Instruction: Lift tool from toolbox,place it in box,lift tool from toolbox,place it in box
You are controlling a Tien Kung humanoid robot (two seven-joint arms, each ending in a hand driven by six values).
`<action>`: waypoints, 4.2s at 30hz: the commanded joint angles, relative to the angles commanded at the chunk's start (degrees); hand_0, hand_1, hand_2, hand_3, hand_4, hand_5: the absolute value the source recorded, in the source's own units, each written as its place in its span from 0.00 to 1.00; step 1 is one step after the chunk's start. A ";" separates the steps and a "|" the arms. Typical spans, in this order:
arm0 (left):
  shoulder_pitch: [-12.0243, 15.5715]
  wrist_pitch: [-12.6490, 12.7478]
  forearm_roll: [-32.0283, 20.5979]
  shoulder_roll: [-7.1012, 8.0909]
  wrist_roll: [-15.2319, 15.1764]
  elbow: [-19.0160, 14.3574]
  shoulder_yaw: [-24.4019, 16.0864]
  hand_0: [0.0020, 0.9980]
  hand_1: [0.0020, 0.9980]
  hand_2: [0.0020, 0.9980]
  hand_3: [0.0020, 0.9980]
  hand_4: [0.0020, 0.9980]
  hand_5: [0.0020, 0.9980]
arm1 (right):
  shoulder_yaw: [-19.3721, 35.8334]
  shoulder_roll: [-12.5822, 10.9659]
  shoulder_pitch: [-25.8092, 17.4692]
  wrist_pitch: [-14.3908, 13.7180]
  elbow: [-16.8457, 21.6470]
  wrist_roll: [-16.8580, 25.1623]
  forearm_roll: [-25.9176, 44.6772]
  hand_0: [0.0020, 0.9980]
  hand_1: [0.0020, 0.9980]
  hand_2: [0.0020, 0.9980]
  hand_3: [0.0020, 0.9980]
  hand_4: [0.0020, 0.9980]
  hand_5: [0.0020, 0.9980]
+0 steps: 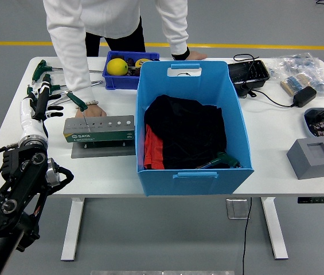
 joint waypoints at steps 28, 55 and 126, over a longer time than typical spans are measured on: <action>-0.81 0.00 -33.72 0.00 -3.34 3.61 2.77 0.27 0.35 0.52 0.82 0.67 0.94 | 1.46 0.43 -0.54 -0.24 0.00 -0.45 -1.80 0.68 0.66 0.73 0.57 0.78 0.70; -9.98 -0.32 -41.38 2.22 -4.87 10.61 8.94 0.28 0.37 0.52 0.81 0.74 1.00 | -0.21 0.58 -0.20 -0.23 0.00 -0.39 -0.34 0.68 0.66 0.73 0.57 0.77 0.69; -12.36 -2.14 -35.84 8.88 4.77 -7.94 10.48 0.20 0.18 0.30 0.42 0.70 0.24 | -0.39 0.77 -0.74 -0.22 0.00 -0.34 0.02 0.68 0.66 0.73 0.57 0.77 0.70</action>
